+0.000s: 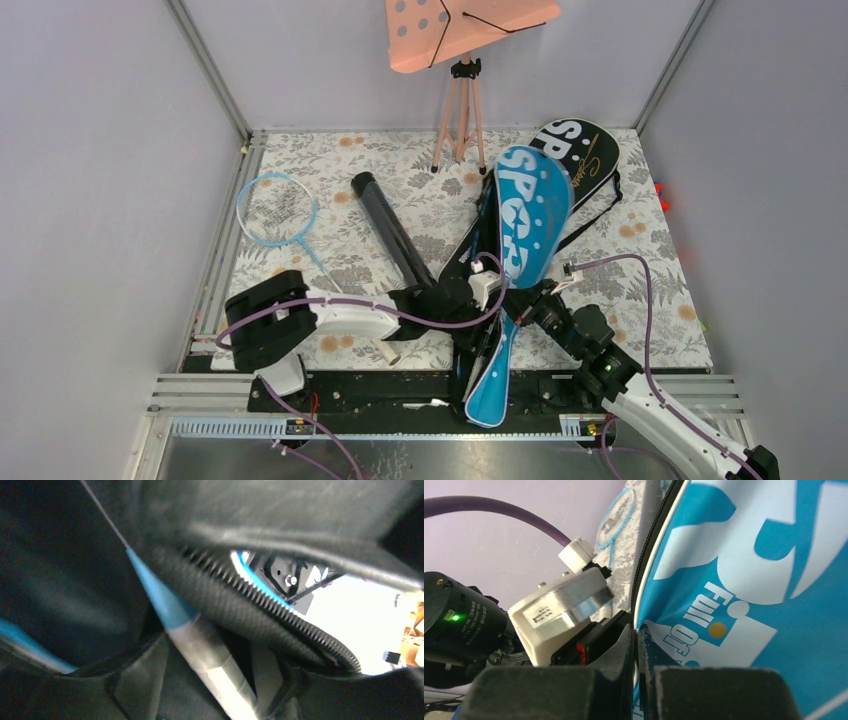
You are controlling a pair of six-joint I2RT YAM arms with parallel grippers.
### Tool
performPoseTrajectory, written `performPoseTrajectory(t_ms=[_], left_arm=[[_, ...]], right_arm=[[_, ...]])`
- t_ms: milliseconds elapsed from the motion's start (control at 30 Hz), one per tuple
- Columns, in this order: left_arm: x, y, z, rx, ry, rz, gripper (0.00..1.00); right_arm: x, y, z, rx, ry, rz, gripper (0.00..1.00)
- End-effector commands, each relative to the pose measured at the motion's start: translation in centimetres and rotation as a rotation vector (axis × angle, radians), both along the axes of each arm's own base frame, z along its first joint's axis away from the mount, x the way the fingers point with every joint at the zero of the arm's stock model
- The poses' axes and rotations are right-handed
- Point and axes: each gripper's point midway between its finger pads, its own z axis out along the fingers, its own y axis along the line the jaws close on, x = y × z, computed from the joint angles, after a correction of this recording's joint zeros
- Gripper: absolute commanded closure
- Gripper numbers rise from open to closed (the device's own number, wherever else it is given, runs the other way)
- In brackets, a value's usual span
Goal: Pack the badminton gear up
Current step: Place the racket bag at the center of the board.
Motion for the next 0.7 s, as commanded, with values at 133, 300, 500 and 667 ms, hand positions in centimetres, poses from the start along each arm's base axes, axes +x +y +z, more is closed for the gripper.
performPoseTrajectory(t_ms=[133, 300, 500, 667], left_arm=[[1.7, 2.9, 9.7, -0.194, -0.234, 0.086, 0.17], [2.9, 7.1, 13.1, -0.256, -0.342, 0.211, 0.01], [8.0, 12.0, 10.5, -0.17, -0.278, 0.505, 0.01], [9.6, 11.7, 8.3, -0.157, -0.23, 0.497, 0.01]], right_arm=[[-0.2, -0.3, 0.6, 0.005, -0.065, -0.005, 1.0], [-0.1, -0.5, 0.4, -0.031, -0.073, -0.005, 1.0], [-0.5, -0.1, 2.5, -0.007, -0.116, 0.026, 1.0], [-1.4, 0.3, 5.9, 0.032, -0.185, 0.08, 1.0]])
